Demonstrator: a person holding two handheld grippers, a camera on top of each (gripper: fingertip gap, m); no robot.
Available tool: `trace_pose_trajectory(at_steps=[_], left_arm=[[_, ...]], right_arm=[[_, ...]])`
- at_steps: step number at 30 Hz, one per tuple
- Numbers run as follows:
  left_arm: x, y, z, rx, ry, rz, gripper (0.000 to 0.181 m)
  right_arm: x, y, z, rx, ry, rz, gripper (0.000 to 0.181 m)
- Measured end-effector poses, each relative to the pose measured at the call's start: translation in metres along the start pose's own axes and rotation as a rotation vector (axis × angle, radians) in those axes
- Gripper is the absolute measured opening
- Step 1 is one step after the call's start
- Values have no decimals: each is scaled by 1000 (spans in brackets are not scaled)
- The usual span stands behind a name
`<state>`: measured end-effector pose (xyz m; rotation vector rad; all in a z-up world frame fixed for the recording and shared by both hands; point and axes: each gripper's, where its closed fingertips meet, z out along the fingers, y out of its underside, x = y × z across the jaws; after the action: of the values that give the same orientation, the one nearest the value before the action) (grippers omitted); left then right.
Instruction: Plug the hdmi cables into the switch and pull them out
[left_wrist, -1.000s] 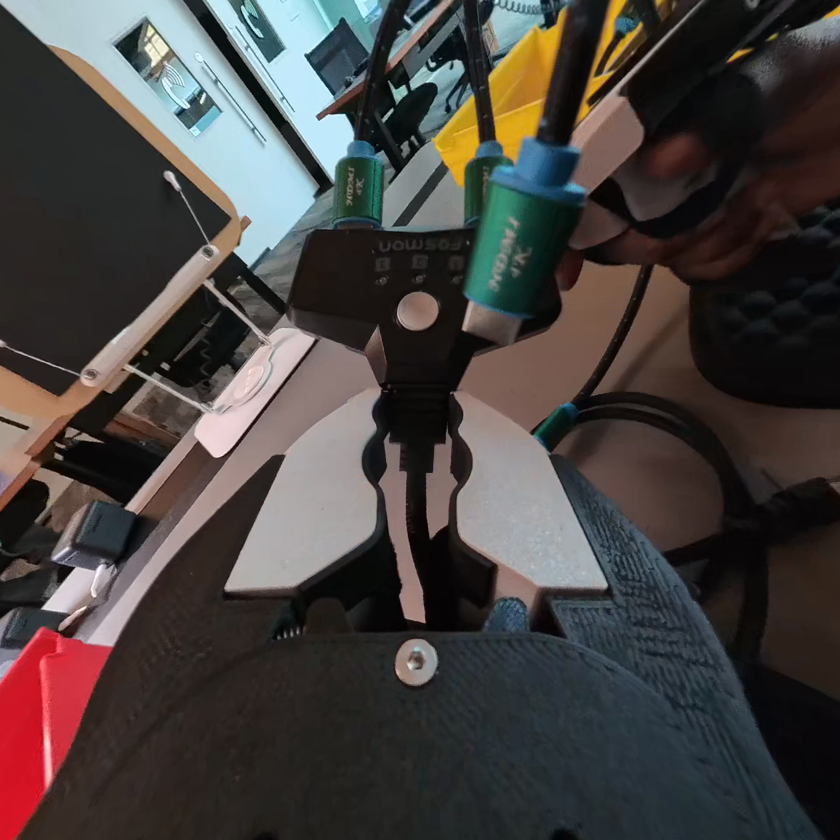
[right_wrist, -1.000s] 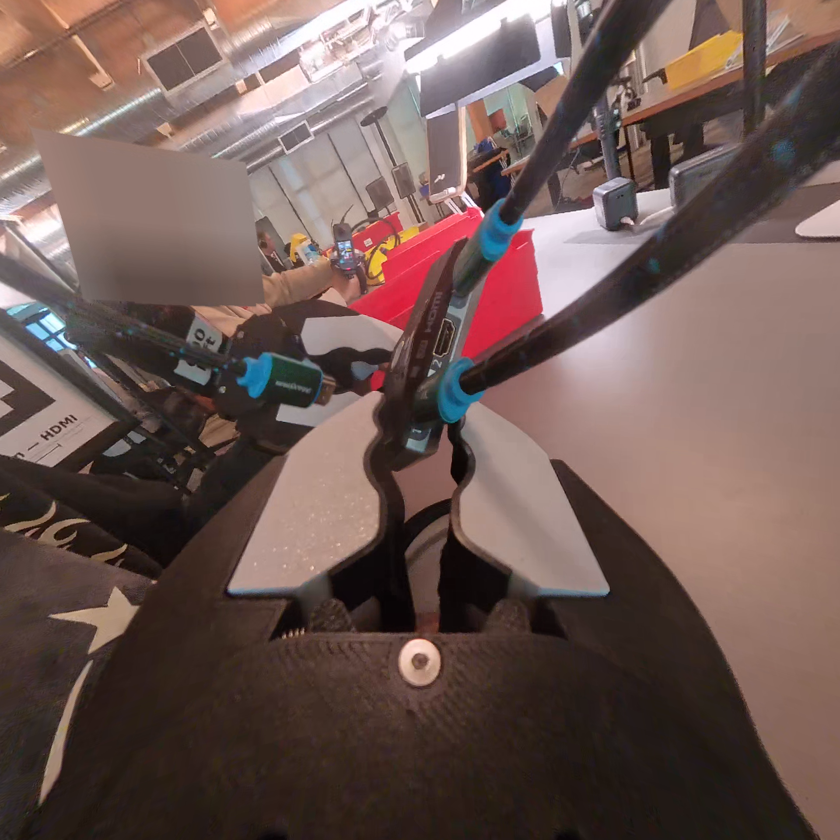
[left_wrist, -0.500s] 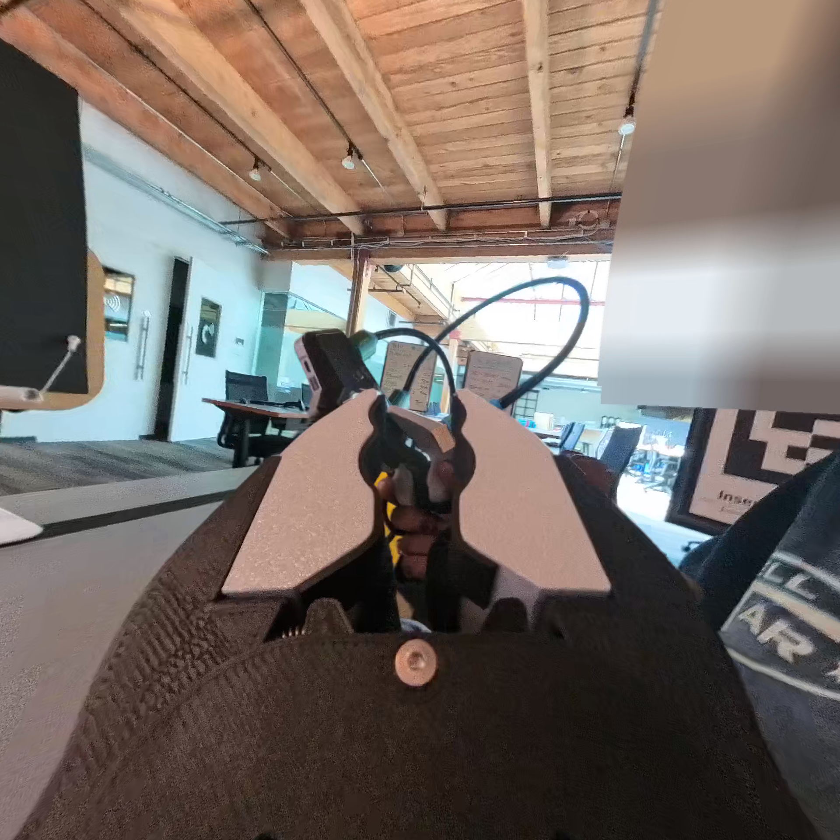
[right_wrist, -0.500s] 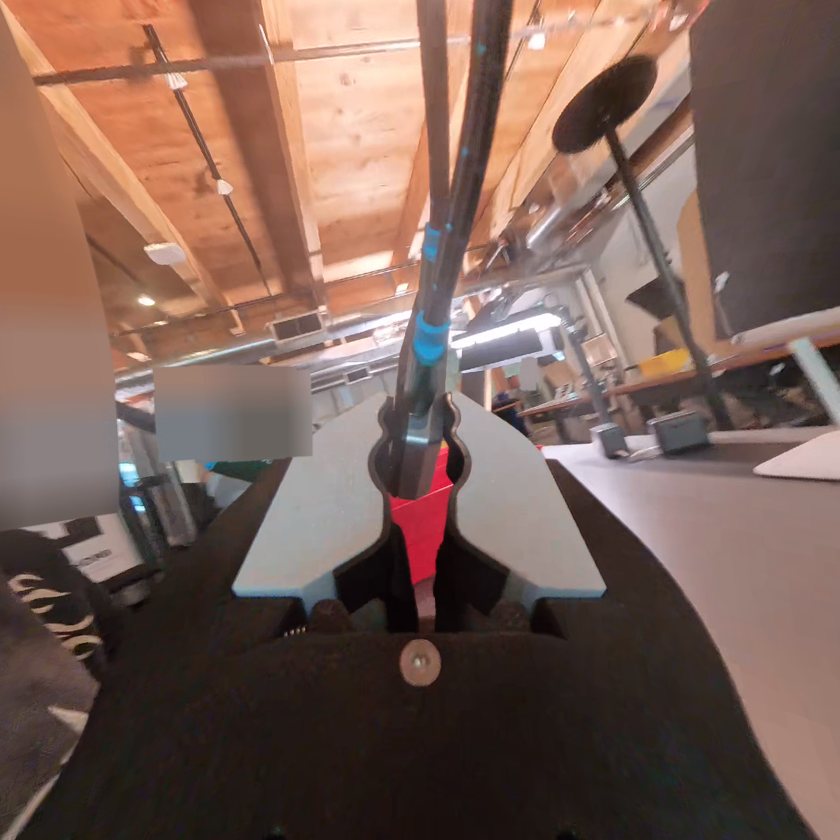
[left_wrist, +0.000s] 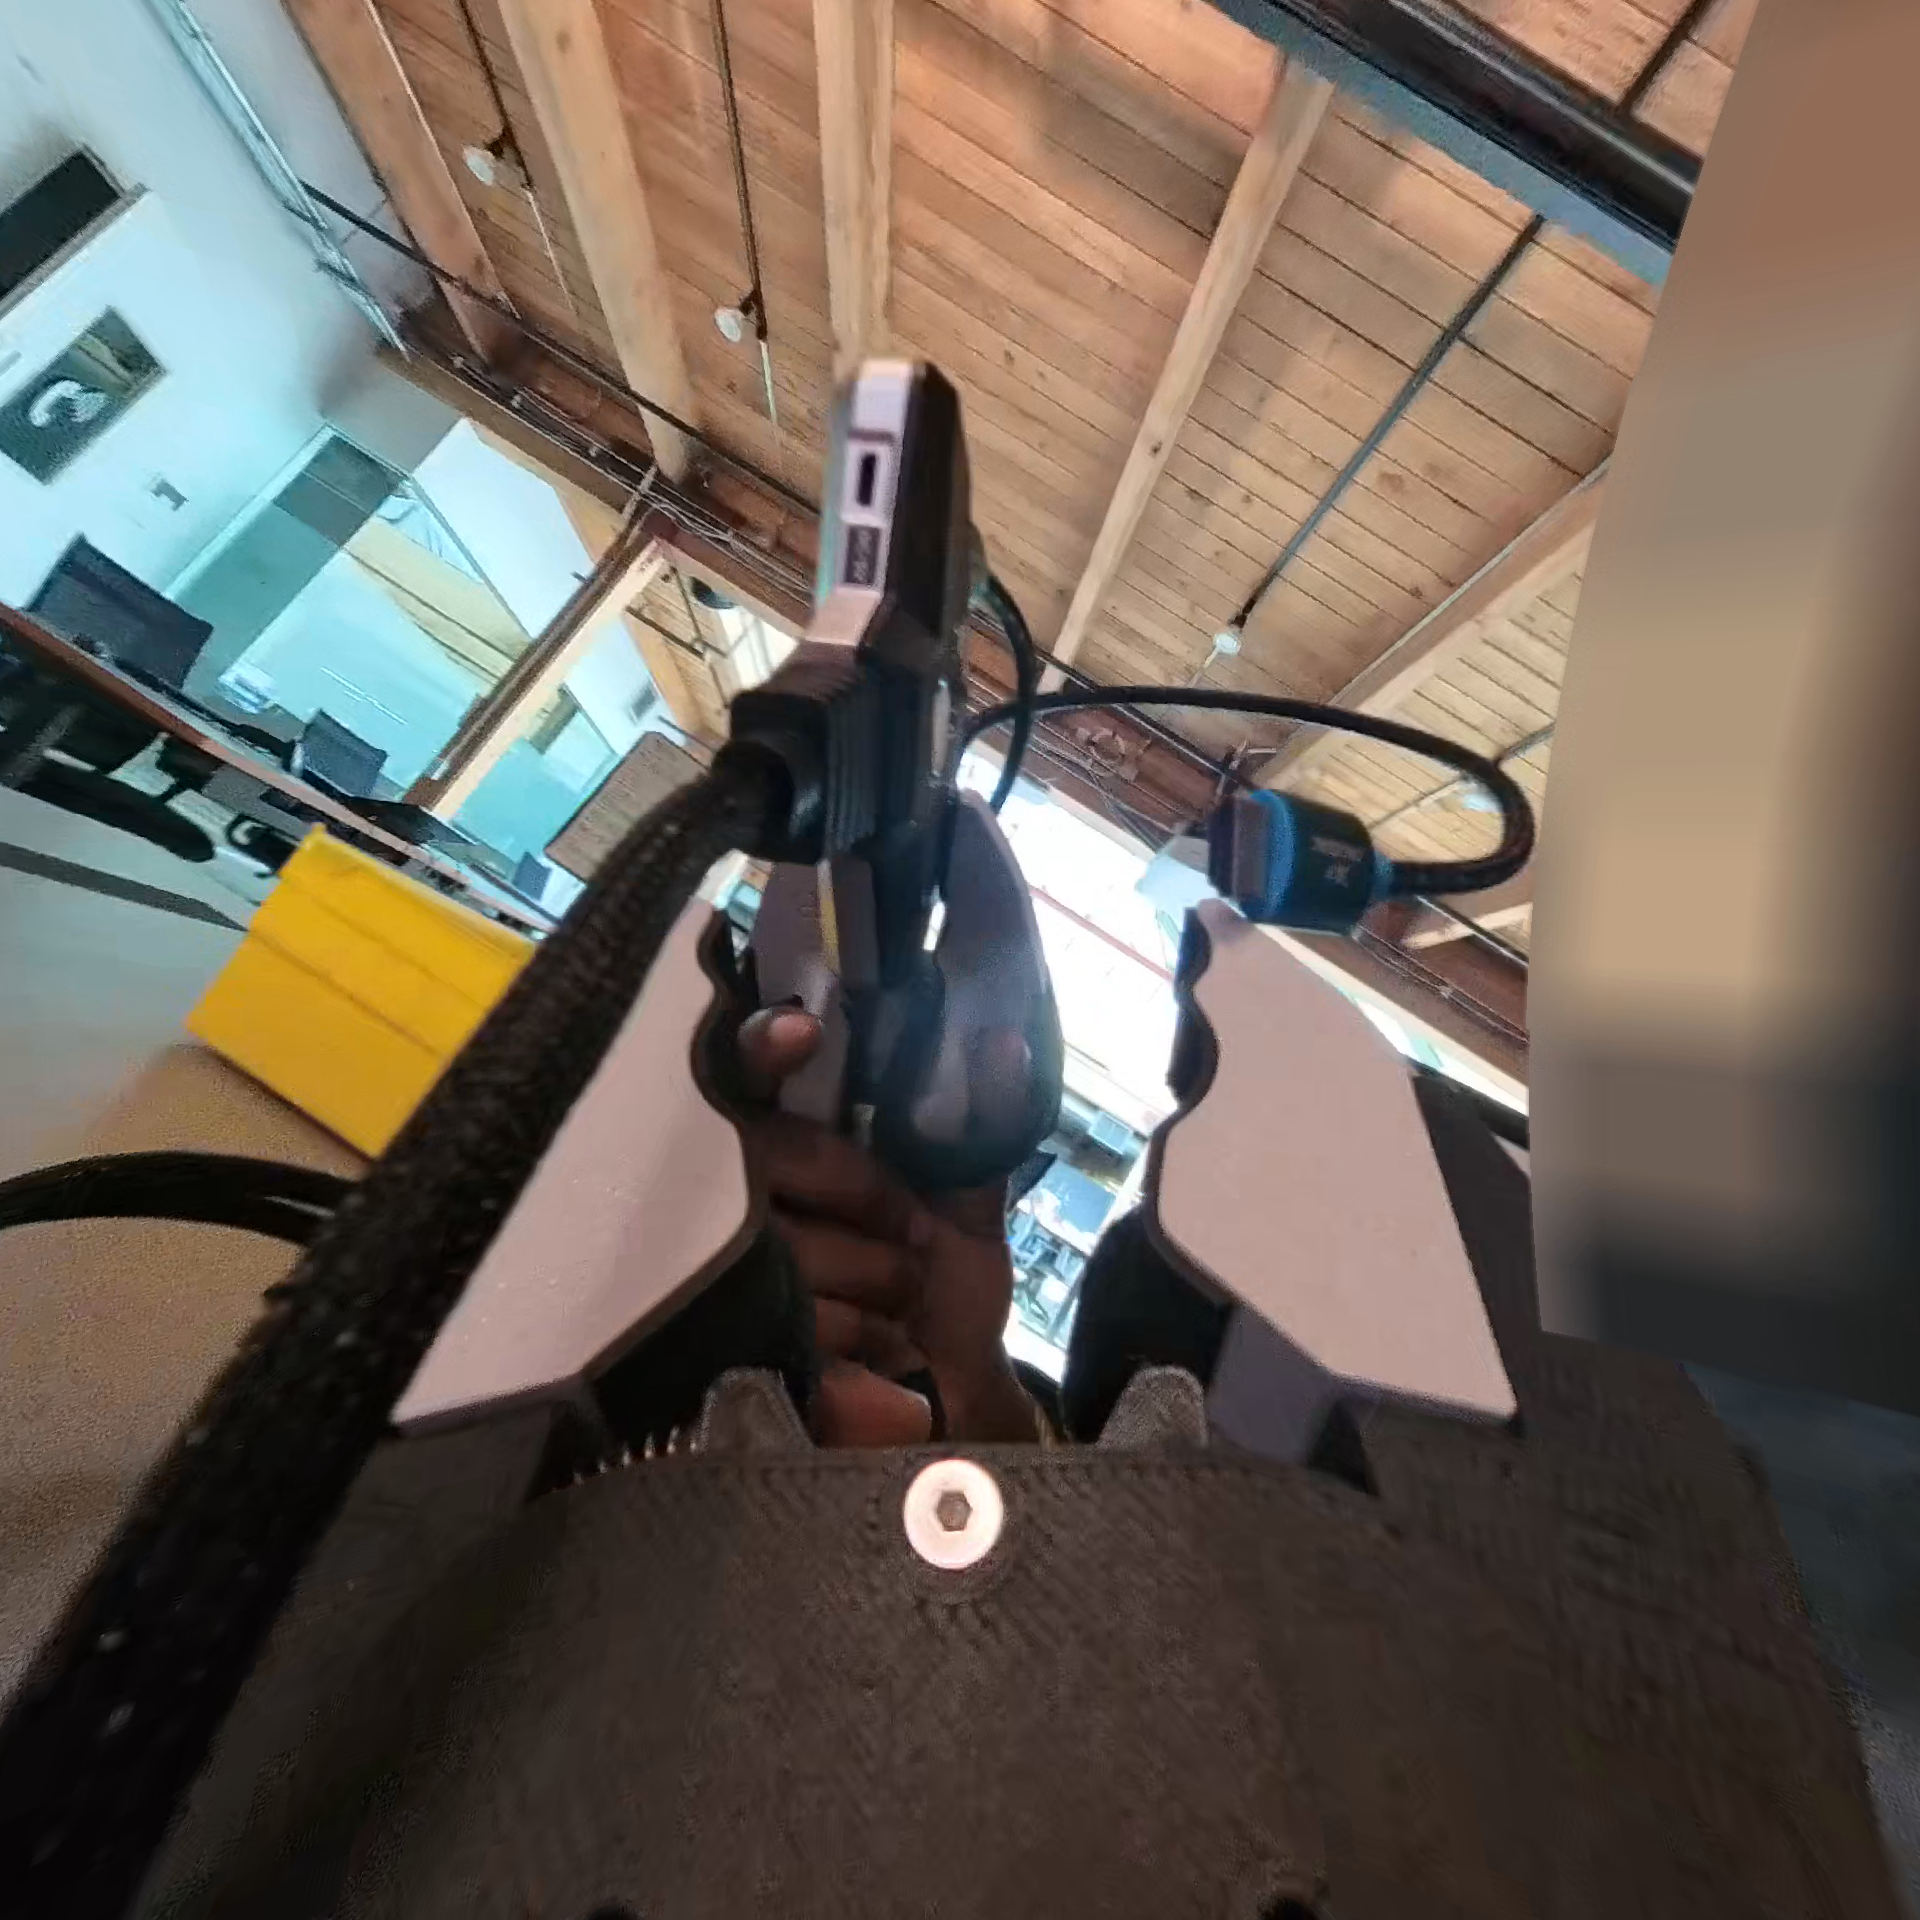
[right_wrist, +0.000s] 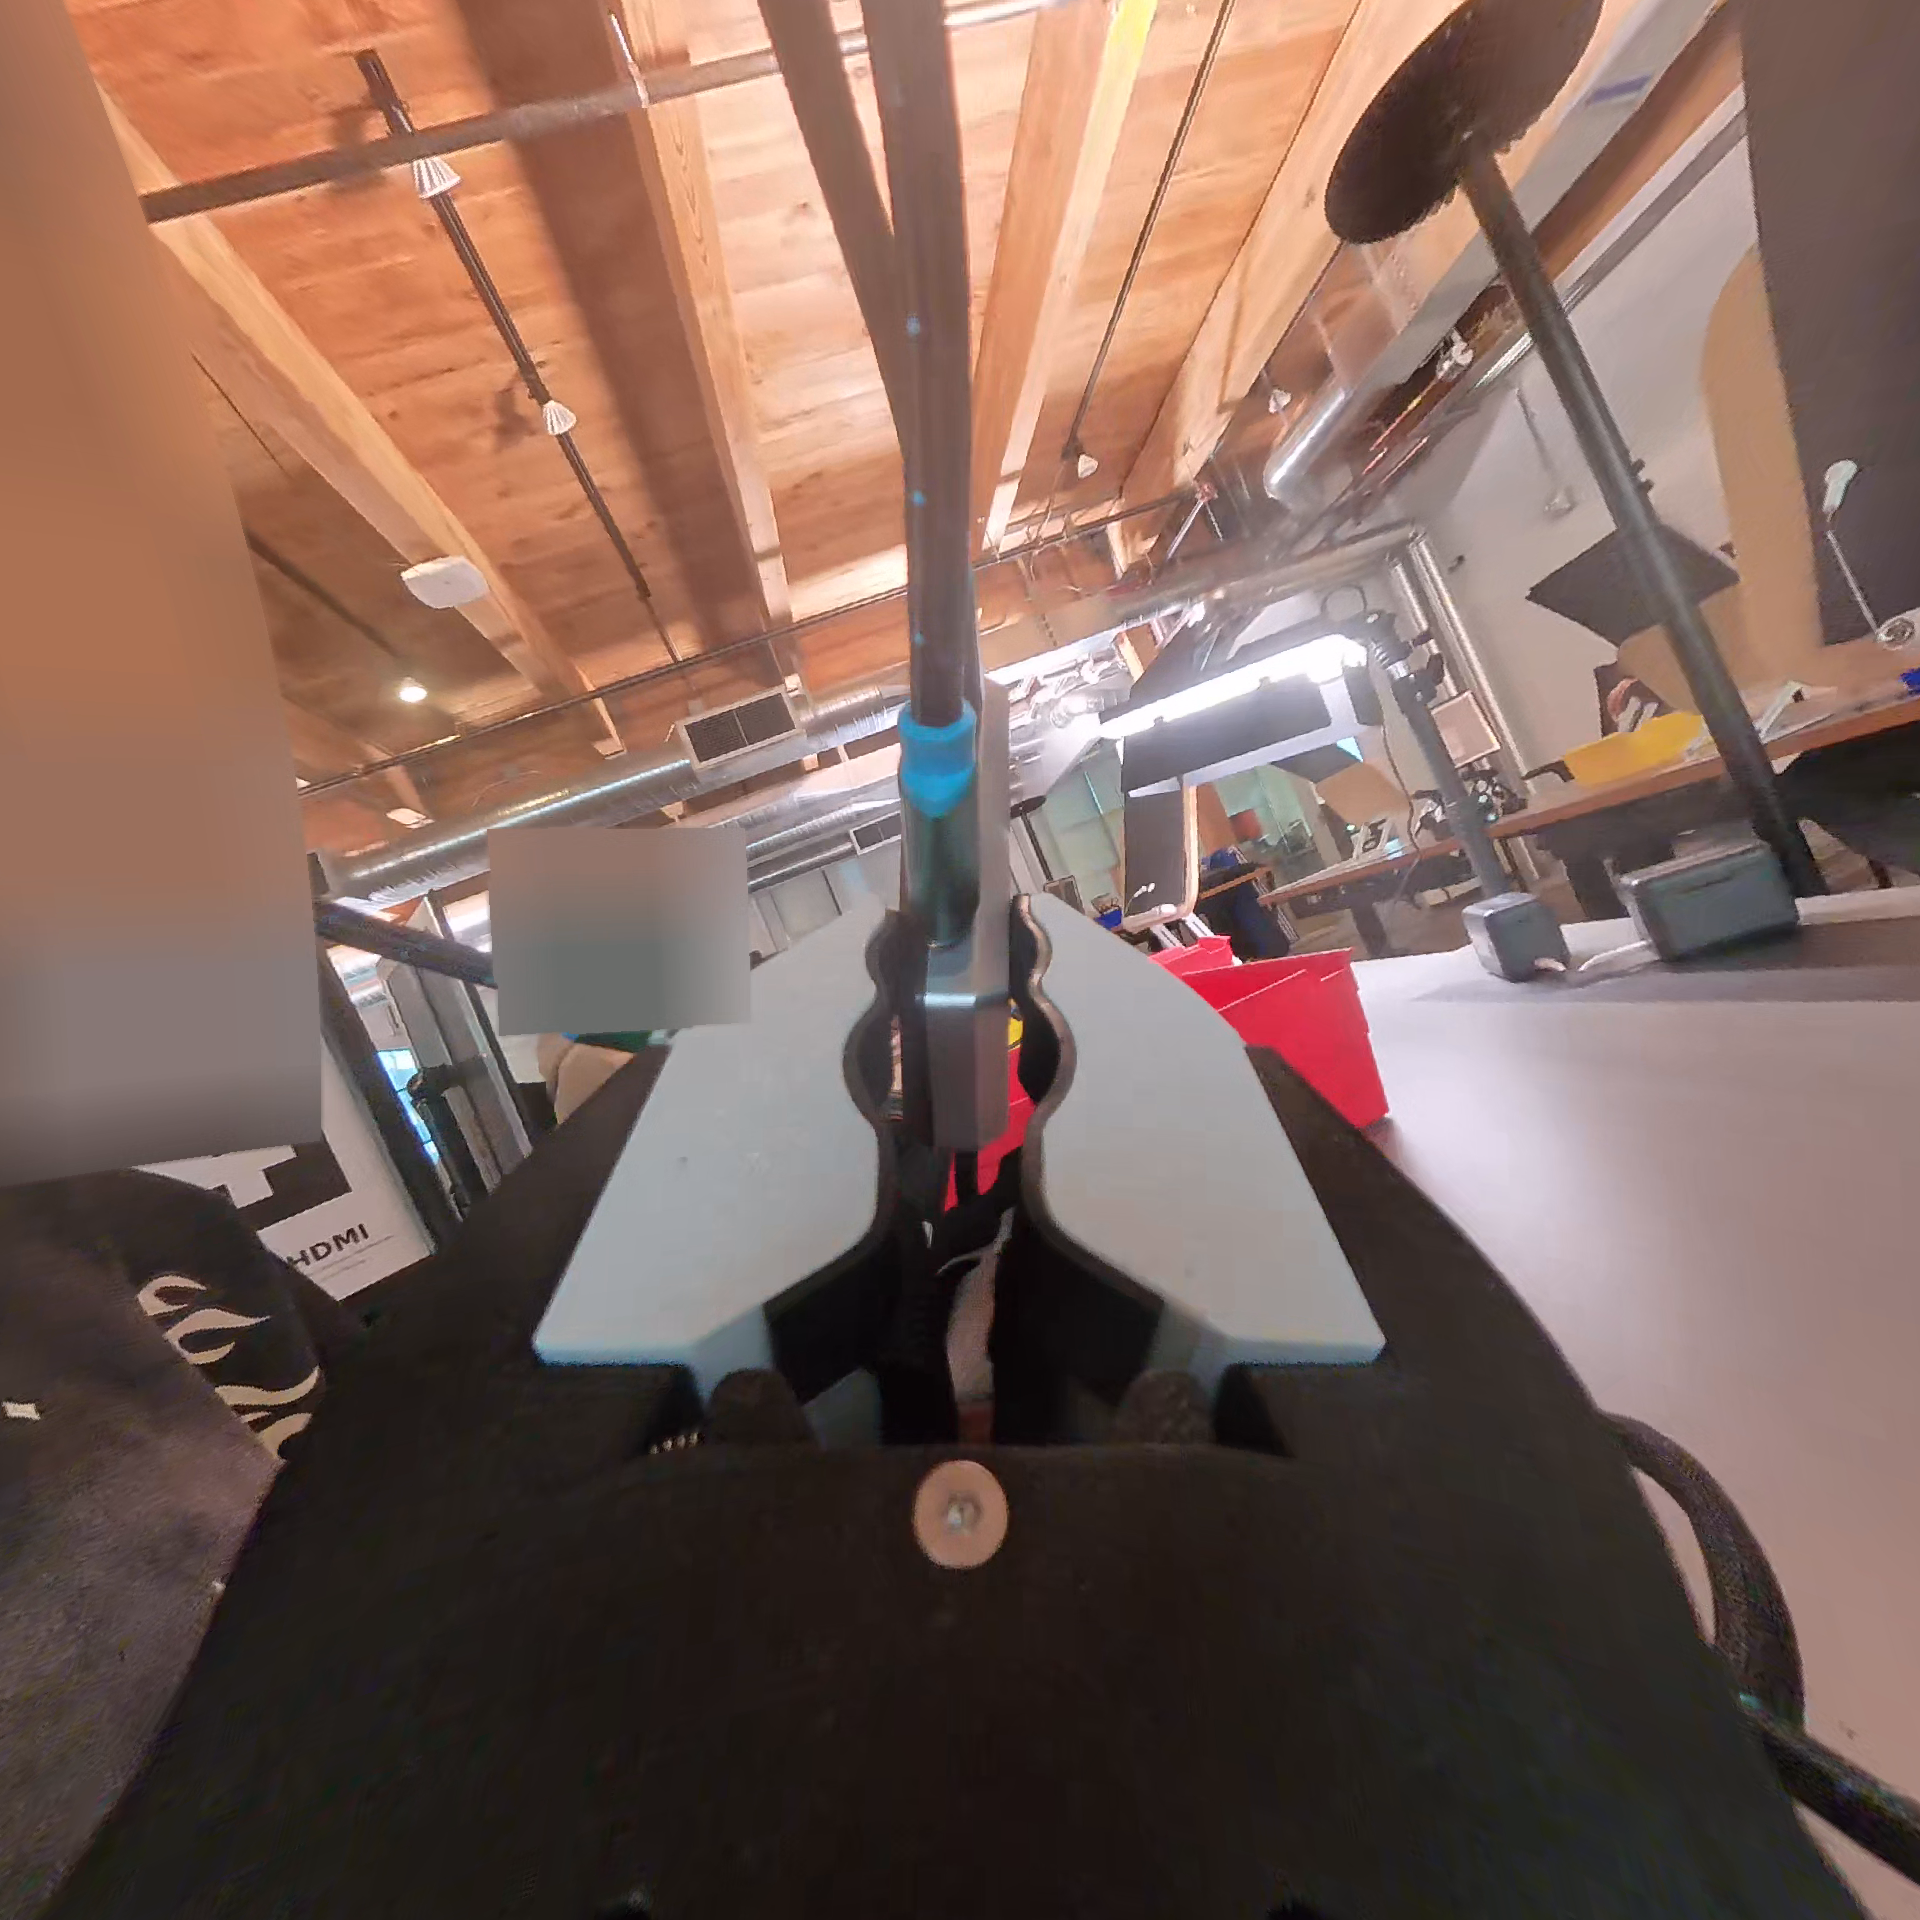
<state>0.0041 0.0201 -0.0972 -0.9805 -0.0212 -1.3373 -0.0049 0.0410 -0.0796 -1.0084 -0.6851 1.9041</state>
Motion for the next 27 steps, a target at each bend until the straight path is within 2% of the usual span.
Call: trace_pose_trajectory(at_steps=[4, 8, 10, 12, 14, 18, 19, 21, 24, 27], left_arm=[[-3, -2, -2, 21, -27, 56, 74], [-1, -23, -13, 135, -37, 117, 51], [-3, -18, -12, 97, -52, 134, 40], [-1, -9, -8, 53, -29, 109, 41], [-3, -11, -11, 62, -27, 86, 32], [-6, -12, -12, 60, -25, 18, 30], [-6, -13, -13, 65, -21, 8, 31], [-6, -17, -17, 93, -18, 3, 28], [-9, -21, -20, 108, -38, 7, 26], [-10, -19, -18, 91, -59, 31, 26]], right_arm=[[-6, 8, 4, -12, -22, 29, 20], [-11, 28, 9, -109, -49, 51, 21], [-12, 33, 10, -137, -58, 44, 20], [-14, 34, 9, -144, -70, 59, 20], [-11, 35, 9, -153, -61, 80, 20], [-8, 36, 8, -165, -46, 93, 21], [-9, 36, 7, -168, -45, 91, 23], [-14, 28, 6, -120, -78, 112, 44], [-9, 25, 3, -102, -76, 155, 13], [-8, 25, 1, -101, -78, 151, 13]])
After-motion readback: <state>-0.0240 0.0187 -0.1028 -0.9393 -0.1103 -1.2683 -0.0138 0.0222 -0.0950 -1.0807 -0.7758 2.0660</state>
